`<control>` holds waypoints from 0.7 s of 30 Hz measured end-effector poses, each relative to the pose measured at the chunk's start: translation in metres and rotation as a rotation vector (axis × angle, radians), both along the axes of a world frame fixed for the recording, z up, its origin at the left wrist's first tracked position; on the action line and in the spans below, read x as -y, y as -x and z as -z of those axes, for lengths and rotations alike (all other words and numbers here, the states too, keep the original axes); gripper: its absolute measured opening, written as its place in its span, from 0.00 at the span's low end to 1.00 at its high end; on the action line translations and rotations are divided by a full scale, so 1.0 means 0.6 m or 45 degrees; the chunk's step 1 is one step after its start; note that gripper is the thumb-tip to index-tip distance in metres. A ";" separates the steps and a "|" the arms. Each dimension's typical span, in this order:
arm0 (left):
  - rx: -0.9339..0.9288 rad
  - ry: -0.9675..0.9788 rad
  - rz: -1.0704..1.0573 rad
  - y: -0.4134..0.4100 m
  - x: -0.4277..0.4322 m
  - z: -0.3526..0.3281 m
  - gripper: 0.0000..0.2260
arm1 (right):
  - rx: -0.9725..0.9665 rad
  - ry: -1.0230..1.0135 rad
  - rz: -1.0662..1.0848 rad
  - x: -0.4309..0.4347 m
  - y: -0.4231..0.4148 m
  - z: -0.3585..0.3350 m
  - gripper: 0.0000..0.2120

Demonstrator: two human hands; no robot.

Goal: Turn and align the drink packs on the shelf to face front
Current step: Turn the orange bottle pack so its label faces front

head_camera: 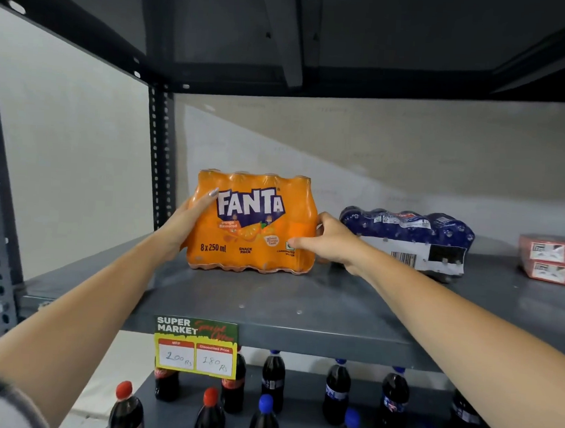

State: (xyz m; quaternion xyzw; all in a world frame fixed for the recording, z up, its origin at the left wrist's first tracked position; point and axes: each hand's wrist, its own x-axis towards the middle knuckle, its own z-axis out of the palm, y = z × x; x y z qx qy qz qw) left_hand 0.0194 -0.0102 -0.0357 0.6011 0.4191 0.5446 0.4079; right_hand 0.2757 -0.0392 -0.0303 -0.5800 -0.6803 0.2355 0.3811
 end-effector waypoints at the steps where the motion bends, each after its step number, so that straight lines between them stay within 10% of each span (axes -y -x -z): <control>1: -0.007 -0.003 0.019 0.000 0.005 -0.001 0.44 | 0.013 -0.015 0.002 0.005 -0.002 0.002 0.37; 10: -0.013 -0.031 0.082 0.010 0.043 0.008 0.47 | 0.011 -0.132 0.004 0.088 0.003 0.031 0.38; 21: 0.118 -0.106 0.020 -0.004 0.101 0.018 0.10 | -0.089 -0.264 -0.064 0.157 0.008 0.051 0.32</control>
